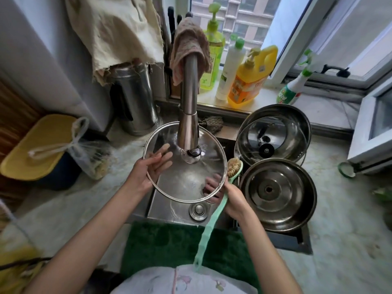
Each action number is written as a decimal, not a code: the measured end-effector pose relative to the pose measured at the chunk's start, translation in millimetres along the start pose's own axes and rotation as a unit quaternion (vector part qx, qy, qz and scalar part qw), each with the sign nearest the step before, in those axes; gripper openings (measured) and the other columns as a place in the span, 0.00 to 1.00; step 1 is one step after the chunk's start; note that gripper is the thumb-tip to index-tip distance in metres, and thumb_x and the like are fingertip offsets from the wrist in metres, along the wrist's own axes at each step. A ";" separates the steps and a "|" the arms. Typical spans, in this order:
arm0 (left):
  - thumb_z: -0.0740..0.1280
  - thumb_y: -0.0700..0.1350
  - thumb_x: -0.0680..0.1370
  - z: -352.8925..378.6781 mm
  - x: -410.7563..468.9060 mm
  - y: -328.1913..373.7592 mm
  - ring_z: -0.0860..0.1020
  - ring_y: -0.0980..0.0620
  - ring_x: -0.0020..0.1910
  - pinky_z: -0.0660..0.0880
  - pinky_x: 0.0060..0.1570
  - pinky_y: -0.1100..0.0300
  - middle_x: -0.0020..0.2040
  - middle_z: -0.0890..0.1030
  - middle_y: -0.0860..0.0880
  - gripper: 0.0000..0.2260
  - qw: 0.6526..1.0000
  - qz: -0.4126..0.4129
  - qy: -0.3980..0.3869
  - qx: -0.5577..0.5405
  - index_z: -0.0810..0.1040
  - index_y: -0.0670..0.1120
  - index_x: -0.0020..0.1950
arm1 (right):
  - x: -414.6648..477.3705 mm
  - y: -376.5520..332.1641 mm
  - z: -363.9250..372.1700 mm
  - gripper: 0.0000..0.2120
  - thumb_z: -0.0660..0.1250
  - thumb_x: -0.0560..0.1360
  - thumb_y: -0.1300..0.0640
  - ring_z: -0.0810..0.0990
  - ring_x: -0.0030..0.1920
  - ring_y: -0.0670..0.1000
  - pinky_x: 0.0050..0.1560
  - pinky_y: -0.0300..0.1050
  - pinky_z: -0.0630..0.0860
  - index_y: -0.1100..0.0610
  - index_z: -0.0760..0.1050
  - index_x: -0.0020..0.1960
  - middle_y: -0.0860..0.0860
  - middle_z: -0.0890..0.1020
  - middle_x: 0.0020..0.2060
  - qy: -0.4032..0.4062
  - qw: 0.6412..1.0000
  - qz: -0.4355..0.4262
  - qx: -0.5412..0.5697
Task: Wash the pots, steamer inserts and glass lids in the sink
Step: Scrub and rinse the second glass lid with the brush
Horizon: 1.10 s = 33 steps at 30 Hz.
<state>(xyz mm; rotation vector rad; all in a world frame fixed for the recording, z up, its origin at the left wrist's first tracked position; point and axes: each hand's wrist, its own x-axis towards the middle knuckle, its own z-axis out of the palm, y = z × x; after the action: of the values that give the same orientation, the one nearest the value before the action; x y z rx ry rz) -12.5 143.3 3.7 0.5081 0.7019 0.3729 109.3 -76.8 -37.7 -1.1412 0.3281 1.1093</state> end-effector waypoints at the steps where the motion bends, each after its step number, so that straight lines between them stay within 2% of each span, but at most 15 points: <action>1: 0.73 0.31 0.60 -3.4 0.4 -1.0 0.84 0.49 0.43 0.81 0.35 0.57 0.46 0.85 0.46 0.14 1.000 -0.015 -0.011 -0.014 0.71 0.44 0.37 | -3.9 -1.7 1.5 0.17 0.51 0.83 0.51 0.81 0.56 0.57 0.53 0.58 0.79 0.60 0.71 0.60 0.59 0.80 0.58 -0.021 0.999 -0.023 0.045; 4: 0.82 0.33 0.44 -11.0 2.6 -5.5 0.84 0.48 0.45 0.82 0.37 0.55 0.49 0.85 0.46 0.32 0.996 -0.055 -0.054 -0.053 0.74 0.39 0.44 | -14.4 -7.0 11.8 0.19 0.48 0.82 0.47 0.84 0.49 0.56 0.43 0.55 0.82 0.58 0.71 0.48 0.60 0.83 0.53 -0.060 0.984 -0.073 0.149; 10: 0.81 0.28 0.41 -7.2 3.9 -13.4 0.84 0.46 0.44 0.82 0.34 0.53 0.49 0.85 0.44 0.26 0.990 -0.097 -0.060 -0.082 0.77 0.41 0.33 | -37.1 -14.9 23.5 0.14 0.57 0.73 0.45 0.84 0.49 0.57 0.40 0.51 0.82 0.57 0.67 0.43 0.63 0.81 0.54 -0.083 0.975 -0.136 0.156; 13: 0.78 0.27 0.45 -2.7 6.0 -2.3 0.85 0.49 0.41 0.82 0.34 0.56 0.46 0.85 0.46 0.29 0.983 -0.150 -0.082 -0.069 0.82 0.37 0.46 | -46.6 -14.6 32.0 0.12 0.59 0.74 0.48 0.85 0.45 0.56 0.38 0.48 0.82 0.57 0.69 0.42 0.63 0.83 0.50 -0.065 0.974 -0.156 0.151; 15: 0.74 0.31 0.55 2.1 10.6 2.4 0.85 0.49 0.39 0.81 0.34 0.57 0.43 0.85 0.44 0.23 0.982 -0.175 -0.049 -0.050 0.81 0.35 0.50 | -52.9 -15.9 36.1 0.12 0.57 0.77 0.50 0.85 0.43 0.55 0.38 0.47 0.82 0.59 0.70 0.43 0.62 0.84 0.47 -0.048 0.973 -0.166 0.155; 17: 0.63 0.37 0.69 6.5 19.3 -0.5 0.84 0.49 0.35 0.81 0.32 0.59 0.41 0.85 0.41 0.13 0.986 -0.165 0.019 -0.025 0.81 0.33 0.48 | -59.8 -17.9 40.5 0.15 0.54 0.81 0.53 0.85 0.41 0.56 0.39 0.48 0.83 0.63 0.72 0.46 0.62 0.84 0.44 -0.020 0.973 -0.171 0.153; 20: 0.52 0.41 0.80 20.0 32.0 -15.4 0.82 0.50 0.32 0.78 0.30 0.61 0.37 0.83 0.44 0.17 0.976 -0.109 0.088 0.165 0.79 0.38 0.44 | -65.9 -18.9 43.5 0.17 0.55 0.82 0.55 0.85 0.40 0.56 0.36 0.45 0.82 0.69 0.69 0.57 0.62 0.84 0.41 0.005 0.972 -0.180 0.148; 21: 0.51 0.42 0.81 26.1 34.6 -22.0 0.80 0.49 0.35 0.77 0.32 0.60 0.40 0.82 0.44 0.15 0.947 -0.066 0.112 0.295 0.77 0.40 0.46 | -66.2 -19.2 44.0 0.17 0.55 0.82 0.55 0.85 0.41 0.56 0.36 0.45 0.82 0.69 0.68 0.60 0.62 0.84 0.42 0.009 0.971 -0.186 0.148; 24: 0.51 0.46 0.82 32.9 29.3 -51.8 0.74 0.43 0.61 0.70 0.57 0.53 0.64 0.75 0.43 0.17 0.771 0.065 0.146 0.616 0.73 0.43 0.64 | -65.2 -22.4 43.5 0.18 0.55 0.81 0.55 0.85 0.42 0.56 0.41 0.48 0.83 0.67 0.65 0.65 0.63 0.84 0.45 0.022 0.967 -0.206 0.148; 26: 0.48 0.51 0.82 40.2 5.2 -79.6 0.58 0.48 0.75 0.58 0.72 0.50 0.76 0.60 0.51 0.22 0.704 0.147 0.097 0.688 0.62 0.47 0.75 | -64.2 -25.6 43.0 0.16 0.55 0.81 0.56 0.85 0.43 0.56 0.44 0.49 0.82 0.65 0.65 0.65 0.63 0.84 0.46 0.028 0.966 -0.217 0.140; 28: 0.46 0.53 0.80 41.0 -3.0 -98.0 0.52 0.52 0.77 0.51 0.75 0.51 0.76 0.55 0.54 0.25 0.675 0.191 0.028 0.712 0.56 0.48 0.77 | -62.9 -24.3 43.7 0.13 0.56 0.81 0.56 0.85 0.43 0.56 0.45 0.50 0.82 0.62 0.66 0.62 0.63 0.84 0.46 0.031 0.966 -0.220 0.135; 29: 0.46 0.52 0.79 39.7 6.8 -96.4 0.54 0.52 0.76 0.53 0.75 0.52 0.76 0.57 0.53 0.26 0.692 0.187 0.022 0.697 0.58 0.48 0.76 | -62.3 -23.3 44.2 0.12 0.57 0.80 0.55 0.85 0.43 0.56 0.45 0.50 0.82 0.61 0.67 0.59 0.62 0.84 0.46 0.031 0.966 -0.219 0.133; 31: 0.48 0.50 0.81 36.7 35.1 -76.9 0.62 0.47 0.73 0.60 0.71 0.52 0.75 0.64 0.48 0.23 0.762 0.119 0.077 0.632 0.63 0.46 0.75 | -62.5 -19.0 45.8 0.10 0.58 0.79 0.54 0.85 0.42 0.56 0.44 0.49 0.82 0.61 0.69 0.53 0.62 0.84 0.45 0.036 0.967 -0.215 0.130; 32: 0.48 0.49 0.82 35.3 44.8 -66.3 0.64 0.45 0.72 0.62 0.69 0.53 0.74 0.64 0.45 0.22 0.777 0.081 0.106 0.616 0.63 0.45 0.74 | -62.8 -18.1 46.2 0.10 0.58 0.79 0.54 0.85 0.42 0.56 0.43 0.49 0.83 0.61 0.69 0.52 0.62 0.84 0.45 0.034 0.967 -0.215 0.132; 33: 0.48 0.48 0.83 35.0 45.2 -63.2 0.63 0.45 0.73 0.61 0.69 0.53 0.75 0.62 0.44 0.21 0.766 0.065 0.122 0.627 0.62 0.44 0.75 | -62.9 -18.4 46.8 0.11 0.59 0.78 0.53 0.85 0.43 0.56 0.43 0.48 0.83 0.62 0.70 0.53 0.62 0.84 0.45 0.029 0.967 -0.216 0.134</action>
<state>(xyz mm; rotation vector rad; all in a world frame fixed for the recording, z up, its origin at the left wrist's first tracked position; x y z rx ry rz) 53.3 102.6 -32.0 1.8244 1.1343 0.0320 81.1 -70.5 37.5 -0.9459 0.2504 0.6275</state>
